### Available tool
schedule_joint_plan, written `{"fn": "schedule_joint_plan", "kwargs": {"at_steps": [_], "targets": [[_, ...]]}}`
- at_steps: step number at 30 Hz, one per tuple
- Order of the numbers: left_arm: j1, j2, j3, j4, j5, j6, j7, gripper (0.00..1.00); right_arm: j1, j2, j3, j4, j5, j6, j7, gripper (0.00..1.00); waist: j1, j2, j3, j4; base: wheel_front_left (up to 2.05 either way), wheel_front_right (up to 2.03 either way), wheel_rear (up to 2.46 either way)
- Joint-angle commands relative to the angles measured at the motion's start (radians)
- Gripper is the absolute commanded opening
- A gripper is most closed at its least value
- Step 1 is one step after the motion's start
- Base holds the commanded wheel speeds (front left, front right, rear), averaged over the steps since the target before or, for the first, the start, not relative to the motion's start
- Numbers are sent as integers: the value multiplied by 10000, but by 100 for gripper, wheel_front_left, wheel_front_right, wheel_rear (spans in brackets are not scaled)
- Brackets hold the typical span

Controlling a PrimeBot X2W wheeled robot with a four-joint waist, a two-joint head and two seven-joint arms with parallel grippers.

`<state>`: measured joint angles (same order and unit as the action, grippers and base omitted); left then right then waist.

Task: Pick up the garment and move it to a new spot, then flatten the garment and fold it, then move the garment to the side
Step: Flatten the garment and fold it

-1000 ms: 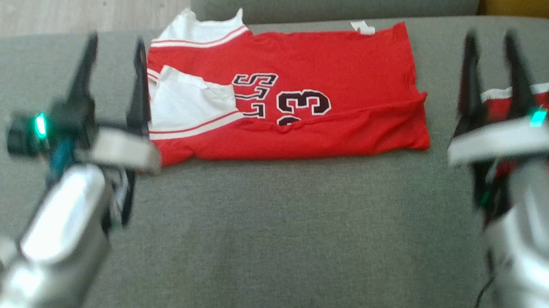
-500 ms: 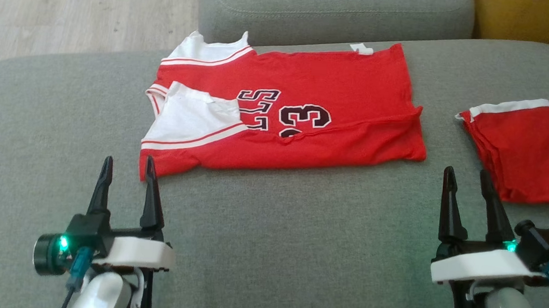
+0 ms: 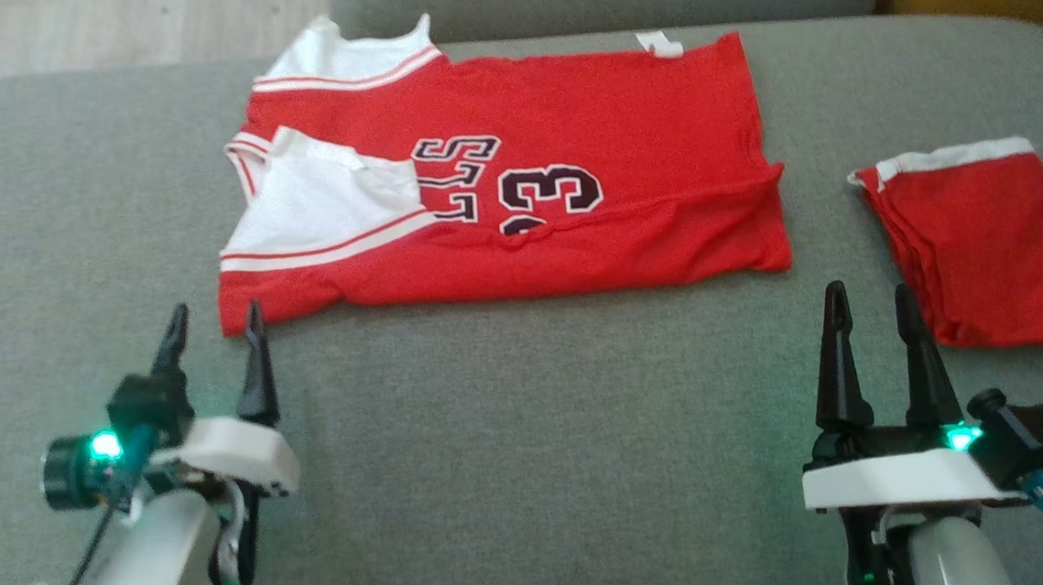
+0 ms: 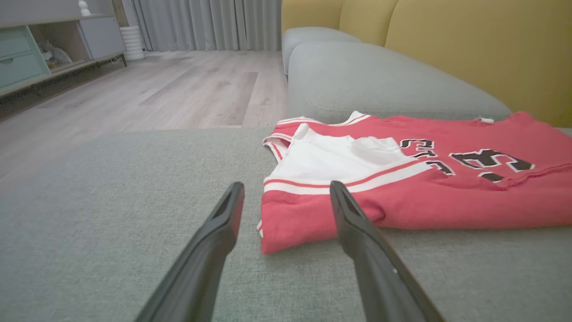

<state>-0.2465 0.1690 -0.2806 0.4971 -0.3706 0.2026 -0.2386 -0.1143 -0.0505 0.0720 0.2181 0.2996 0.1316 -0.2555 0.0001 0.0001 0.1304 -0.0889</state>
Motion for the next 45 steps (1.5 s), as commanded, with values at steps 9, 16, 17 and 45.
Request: {"fn": "schedule_joint_plan", "kwargs": {"at_steps": [9,16,17,45], "targets": [[-1491,468,697,1772,-372,-201,322,100,-583,2,415,-442,112,-9,-62,100,-1,-1,734,-588,0,0,0],[-1955,700,755,2998,-560,-219,952,100,-645,2,514,-435,352,-9,-62,100,-1,-1,914,-902,0,0,0],[-1982,744,749,3127,-578,-232,1065,100,-654,2,537,-432,386,-9,-62,100,-1,-1,915,-931,0,0,0],[-2199,790,-10,-362,249,-948,61,0,-3792,3,-1140,4108,-951,-9,2146,100,-1,-1,1143,383,0,0,0]]}}
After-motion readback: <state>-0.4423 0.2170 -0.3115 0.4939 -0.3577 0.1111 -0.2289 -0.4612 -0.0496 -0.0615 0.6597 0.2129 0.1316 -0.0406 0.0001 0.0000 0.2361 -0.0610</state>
